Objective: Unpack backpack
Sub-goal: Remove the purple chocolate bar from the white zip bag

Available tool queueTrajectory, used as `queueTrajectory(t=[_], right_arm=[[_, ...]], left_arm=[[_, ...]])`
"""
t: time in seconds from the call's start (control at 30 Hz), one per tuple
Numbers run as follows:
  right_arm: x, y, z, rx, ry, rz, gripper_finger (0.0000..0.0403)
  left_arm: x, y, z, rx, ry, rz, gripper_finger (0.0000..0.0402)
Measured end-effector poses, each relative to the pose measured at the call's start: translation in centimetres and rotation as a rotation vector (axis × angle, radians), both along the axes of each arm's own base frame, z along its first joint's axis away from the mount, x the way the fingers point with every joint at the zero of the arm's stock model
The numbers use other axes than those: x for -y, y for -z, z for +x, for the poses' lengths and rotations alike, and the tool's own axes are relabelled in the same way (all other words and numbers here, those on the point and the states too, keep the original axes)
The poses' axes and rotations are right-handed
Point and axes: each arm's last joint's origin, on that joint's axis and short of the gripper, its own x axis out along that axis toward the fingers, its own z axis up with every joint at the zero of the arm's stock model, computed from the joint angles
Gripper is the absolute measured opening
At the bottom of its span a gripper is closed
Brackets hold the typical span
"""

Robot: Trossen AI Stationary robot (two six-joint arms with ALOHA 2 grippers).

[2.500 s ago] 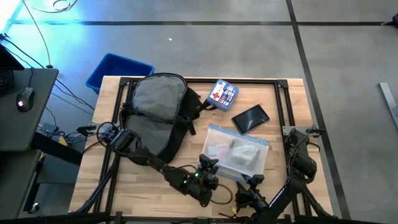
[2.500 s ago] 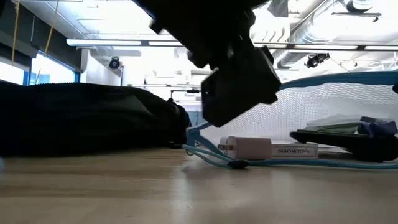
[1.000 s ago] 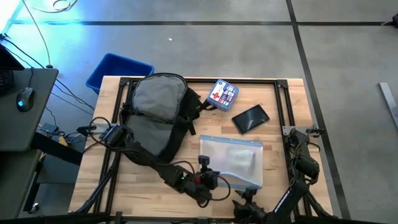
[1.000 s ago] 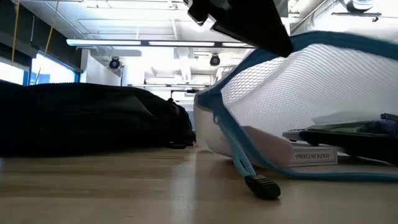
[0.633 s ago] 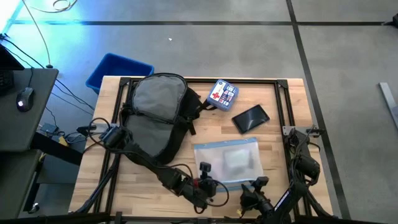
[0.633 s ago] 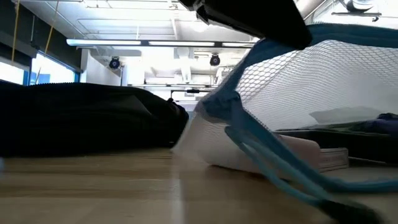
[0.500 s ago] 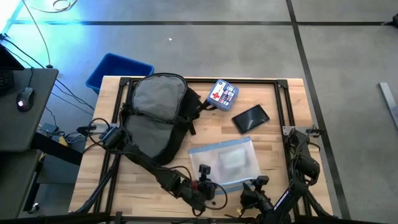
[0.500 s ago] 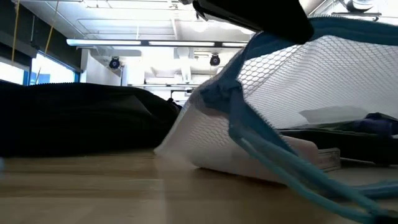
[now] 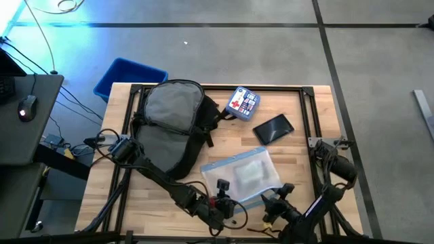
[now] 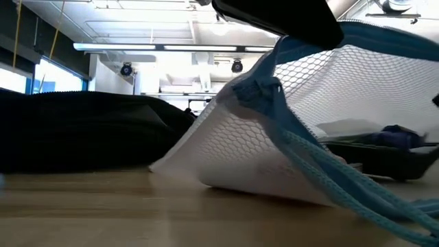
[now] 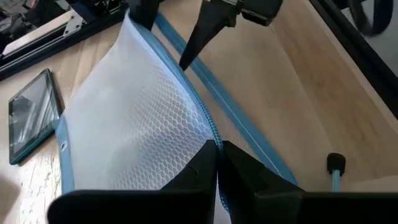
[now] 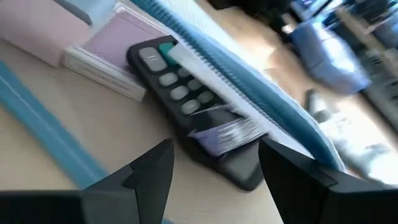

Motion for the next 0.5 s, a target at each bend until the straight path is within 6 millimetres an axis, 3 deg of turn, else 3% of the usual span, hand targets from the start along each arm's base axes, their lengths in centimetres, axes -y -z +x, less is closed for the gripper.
queueTrajectory(t=[0.2,0.5], right_arm=[[1.6,1.6,1.1,0.058,0.001,0.071,0.0220],[4.1,1.7,3.9,0.043,0.058,0.014,0.0220]], left_arm=[[0.0,0.0,0.0,-0.003,0.006,0.003,0.0000],[0.0,0.0,0.0,-0.002,0.007,0.004,0.0000]])
